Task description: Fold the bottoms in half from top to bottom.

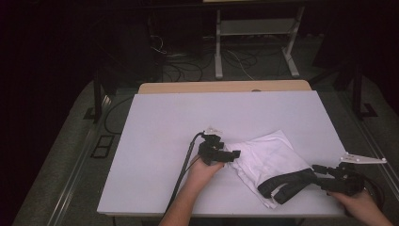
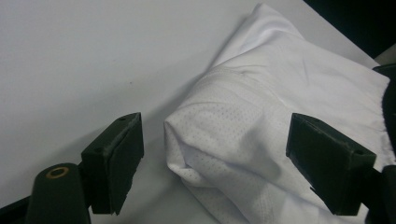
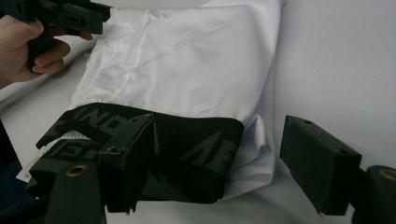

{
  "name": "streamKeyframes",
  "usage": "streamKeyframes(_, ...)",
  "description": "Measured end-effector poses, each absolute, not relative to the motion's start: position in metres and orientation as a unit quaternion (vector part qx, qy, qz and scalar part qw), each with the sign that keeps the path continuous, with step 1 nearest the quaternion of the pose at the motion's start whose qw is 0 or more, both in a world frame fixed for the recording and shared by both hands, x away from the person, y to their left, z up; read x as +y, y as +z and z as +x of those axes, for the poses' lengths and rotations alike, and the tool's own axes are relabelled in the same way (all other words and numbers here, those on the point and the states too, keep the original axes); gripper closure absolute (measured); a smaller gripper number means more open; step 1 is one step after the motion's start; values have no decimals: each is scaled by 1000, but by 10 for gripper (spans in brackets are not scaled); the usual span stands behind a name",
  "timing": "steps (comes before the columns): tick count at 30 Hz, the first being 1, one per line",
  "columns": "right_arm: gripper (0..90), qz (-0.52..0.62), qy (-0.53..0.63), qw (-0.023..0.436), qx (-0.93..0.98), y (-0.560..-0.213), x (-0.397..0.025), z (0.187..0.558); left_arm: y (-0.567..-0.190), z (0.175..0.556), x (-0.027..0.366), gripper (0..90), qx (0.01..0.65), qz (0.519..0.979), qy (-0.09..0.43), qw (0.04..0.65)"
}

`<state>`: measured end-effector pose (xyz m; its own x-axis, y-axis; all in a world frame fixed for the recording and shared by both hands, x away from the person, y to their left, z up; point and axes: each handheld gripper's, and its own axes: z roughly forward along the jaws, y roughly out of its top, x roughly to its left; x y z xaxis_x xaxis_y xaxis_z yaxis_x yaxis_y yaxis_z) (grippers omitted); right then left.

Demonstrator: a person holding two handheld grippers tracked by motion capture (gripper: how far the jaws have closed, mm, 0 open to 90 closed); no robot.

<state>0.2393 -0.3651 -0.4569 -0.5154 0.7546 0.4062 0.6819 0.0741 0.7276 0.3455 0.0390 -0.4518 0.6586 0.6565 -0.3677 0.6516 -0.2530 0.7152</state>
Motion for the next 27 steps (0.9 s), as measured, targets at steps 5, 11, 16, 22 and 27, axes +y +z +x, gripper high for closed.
streamKeyframes(5, 281, 488, 463, 41, 739, -458, -362, 238, -454, 344, 36, 215, 412, 799, 12, 438)
streamKeyframes(11, 295, 484, 465, 38, 740, -458, -362, 235, -454, 342, 32, 247, 409, 803, 17, 434)
streamKeyframes(16, 290, 482, 467, 37, 740, -458, -361, 235, -454, 342, 32, 244, 412, 801, 16, 434)
streamKeyframes(22, 341, 483, 464, 34, 742, -459, -361, 234, -454, 342, 31, 253, 410, 801, 13, 435)
streamKeyframes(27, 460, 488, 447, 29, 749, -460, -358, 235, -454, 340, 27, 363, 415, 805, 29, 423)
